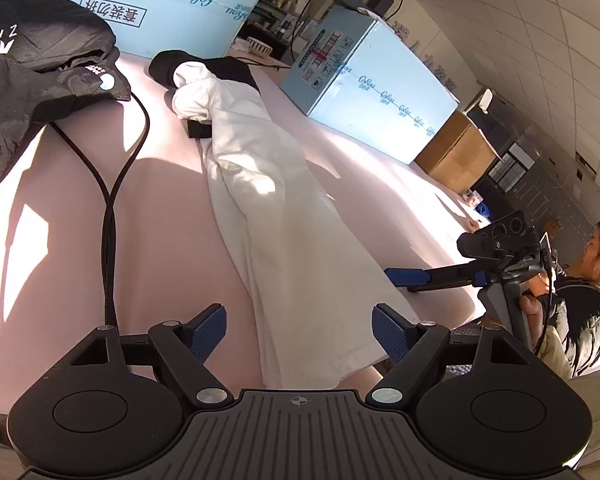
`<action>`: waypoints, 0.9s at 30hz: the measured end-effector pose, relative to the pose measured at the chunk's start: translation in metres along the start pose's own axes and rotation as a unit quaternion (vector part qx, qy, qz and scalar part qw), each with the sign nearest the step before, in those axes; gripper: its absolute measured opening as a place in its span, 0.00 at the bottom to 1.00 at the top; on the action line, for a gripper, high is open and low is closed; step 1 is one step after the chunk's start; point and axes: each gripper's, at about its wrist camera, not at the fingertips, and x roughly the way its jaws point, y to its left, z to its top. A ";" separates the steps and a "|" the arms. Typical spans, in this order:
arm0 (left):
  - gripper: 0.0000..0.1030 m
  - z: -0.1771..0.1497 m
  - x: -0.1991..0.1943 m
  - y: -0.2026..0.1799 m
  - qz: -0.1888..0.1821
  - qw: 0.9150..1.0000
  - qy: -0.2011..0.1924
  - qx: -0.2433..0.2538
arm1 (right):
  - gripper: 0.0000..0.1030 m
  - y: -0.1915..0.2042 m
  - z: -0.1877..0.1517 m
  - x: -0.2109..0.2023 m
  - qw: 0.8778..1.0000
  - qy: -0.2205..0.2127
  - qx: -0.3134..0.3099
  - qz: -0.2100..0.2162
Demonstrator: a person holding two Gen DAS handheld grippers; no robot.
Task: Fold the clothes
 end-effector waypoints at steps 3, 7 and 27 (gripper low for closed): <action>0.83 0.003 0.000 0.013 -0.040 0.999 0.009 -0.032 | 0.90 0.003 -0.009 -0.013 1.000 -0.012 0.010 0.011; 0.93 0.011 0.010 0.013 -0.070 0.996 0.041 -0.029 | 0.90 0.012 -0.018 -0.006 1.000 0.010 0.014 -0.012; 1.00 0.033 0.044 0.011 -0.111 0.985 0.110 -0.072 | 1.00 0.040 -0.009 0.029 0.984 0.075 0.010 -0.163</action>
